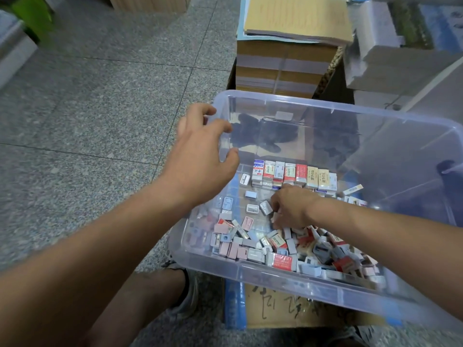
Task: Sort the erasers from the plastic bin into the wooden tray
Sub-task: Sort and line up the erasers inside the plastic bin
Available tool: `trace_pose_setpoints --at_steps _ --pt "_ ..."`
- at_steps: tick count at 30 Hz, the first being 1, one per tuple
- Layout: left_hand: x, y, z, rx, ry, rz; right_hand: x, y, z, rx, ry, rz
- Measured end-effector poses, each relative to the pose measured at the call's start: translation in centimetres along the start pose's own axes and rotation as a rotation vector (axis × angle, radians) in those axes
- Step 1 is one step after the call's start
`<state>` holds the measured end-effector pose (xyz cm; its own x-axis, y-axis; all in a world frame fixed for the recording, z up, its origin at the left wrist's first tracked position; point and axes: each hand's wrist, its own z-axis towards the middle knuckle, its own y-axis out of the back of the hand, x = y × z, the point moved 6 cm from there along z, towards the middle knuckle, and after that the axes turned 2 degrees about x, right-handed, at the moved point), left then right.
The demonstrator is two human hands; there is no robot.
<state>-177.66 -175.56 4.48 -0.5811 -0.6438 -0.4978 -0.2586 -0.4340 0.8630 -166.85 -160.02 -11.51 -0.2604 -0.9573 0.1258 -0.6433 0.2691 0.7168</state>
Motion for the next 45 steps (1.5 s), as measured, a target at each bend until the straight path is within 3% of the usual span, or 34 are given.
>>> trace_pose_setpoints --at_steps 12,18,21,24,27,32,45 --pt "0.2 -0.1 0.0 0.003 -0.005 -0.016 -0.2 -2.6 0.3 0.173 0.082 0.262" --pt "0.3 -0.1 0.0 0.0 -0.005 -0.016 0.4 -2.1 -0.1 0.221 0.125 0.193" --pt "0.2 -0.2 0.0 0.001 -0.007 -0.016 0.7 -1.0 -0.2 0.128 0.146 0.197" --pt "0.3 -0.2 0.0 -0.004 -0.007 -0.019 0.5 -0.2 0.4 -0.02 0.149 0.359" --pt "0.3 -0.2 0.0 -0.003 -0.011 -0.023 0.8 -0.5 0.9 0.001 0.165 0.438" --pt "0.3 -0.2 0.0 -0.006 -0.013 -0.024 1.6 -1.3 1.1 0.161 0.188 0.339" --pt "0.4 -0.4 0.1 -0.002 -0.018 -0.018 3.1 -2.2 1.1 0.224 0.272 0.163"
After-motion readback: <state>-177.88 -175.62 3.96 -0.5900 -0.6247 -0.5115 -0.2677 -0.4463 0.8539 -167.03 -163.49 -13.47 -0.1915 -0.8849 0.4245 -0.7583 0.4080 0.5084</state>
